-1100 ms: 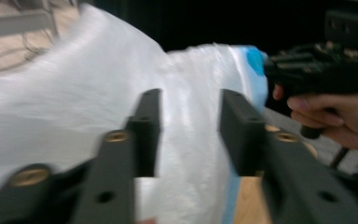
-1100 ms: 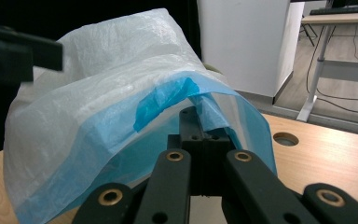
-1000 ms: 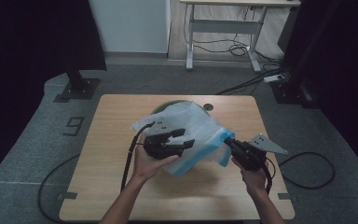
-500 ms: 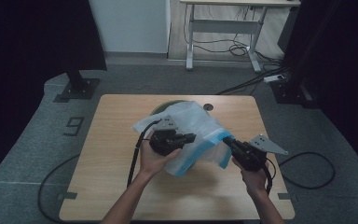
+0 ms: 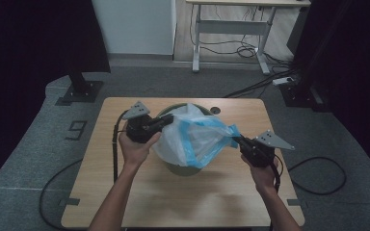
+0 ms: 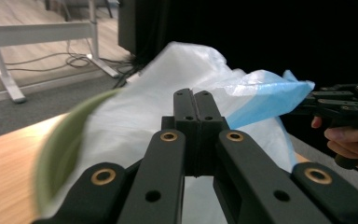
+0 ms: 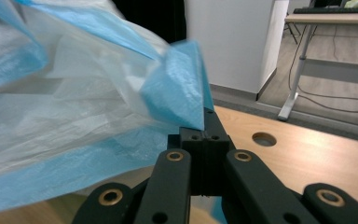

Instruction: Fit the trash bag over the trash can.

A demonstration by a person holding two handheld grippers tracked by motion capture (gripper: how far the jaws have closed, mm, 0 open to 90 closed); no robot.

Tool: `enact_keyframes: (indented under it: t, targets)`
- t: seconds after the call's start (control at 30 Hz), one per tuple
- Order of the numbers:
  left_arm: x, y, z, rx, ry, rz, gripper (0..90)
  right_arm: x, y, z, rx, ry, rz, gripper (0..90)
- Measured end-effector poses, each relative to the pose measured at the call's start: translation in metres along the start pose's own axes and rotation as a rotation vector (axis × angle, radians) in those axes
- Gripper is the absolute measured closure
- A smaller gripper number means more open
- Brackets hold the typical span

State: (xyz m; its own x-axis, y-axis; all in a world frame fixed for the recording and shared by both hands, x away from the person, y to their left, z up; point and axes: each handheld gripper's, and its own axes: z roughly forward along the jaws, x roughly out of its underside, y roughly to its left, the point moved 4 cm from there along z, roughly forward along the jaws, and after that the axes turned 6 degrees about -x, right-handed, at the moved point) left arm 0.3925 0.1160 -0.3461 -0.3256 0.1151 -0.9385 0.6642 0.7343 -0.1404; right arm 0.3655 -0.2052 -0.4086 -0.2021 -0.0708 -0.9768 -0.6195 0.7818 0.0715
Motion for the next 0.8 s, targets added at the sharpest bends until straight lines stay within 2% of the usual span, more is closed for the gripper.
enact_keyframes:
  t: [0.1, 0.3, 0.43, 0.53, 0.67, 0.8]
  targets:
    - [-0.002, 0.009, -0.010, -0.005, -0.023, -0.023, 90.0, -0.005, -0.004, 0.001, 0.011, -0.001, -0.006, 88.7]
    - [-0.007, 0.016, -0.022, 0.000, -0.065, -0.051, 90.0, -0.018, -0.013, -0.004, 0.038, -0.031, 0.005, 88.7]
    - [-0.012, 0.018, -0.026, -0.001, -0.084, -0.056, 90.0, -0.036, -0.028, -0.009, 0.079, -0.055, -0.005, 88.7]
    - [-0.011, 0.019, -0.027, -0.002, -0.090, -0.057, 90.0, -0.045, -0.039, -0.015, 0.104, -0.080, 0.018, 88.7]
    - [-0.002, 0.021, -0.027, 0.002, -0.083, -0.062, 90.0, -0.043, -0.042, -0.020, 0.113, -0.090, 0.022, 88.7]
    - [0.010, 0.023, -0.027, 0.004, -0.067, -0.066, 90.0, -0.028, -0.041, -0.023, 0.107, -0.081, 0.039, 88.6]
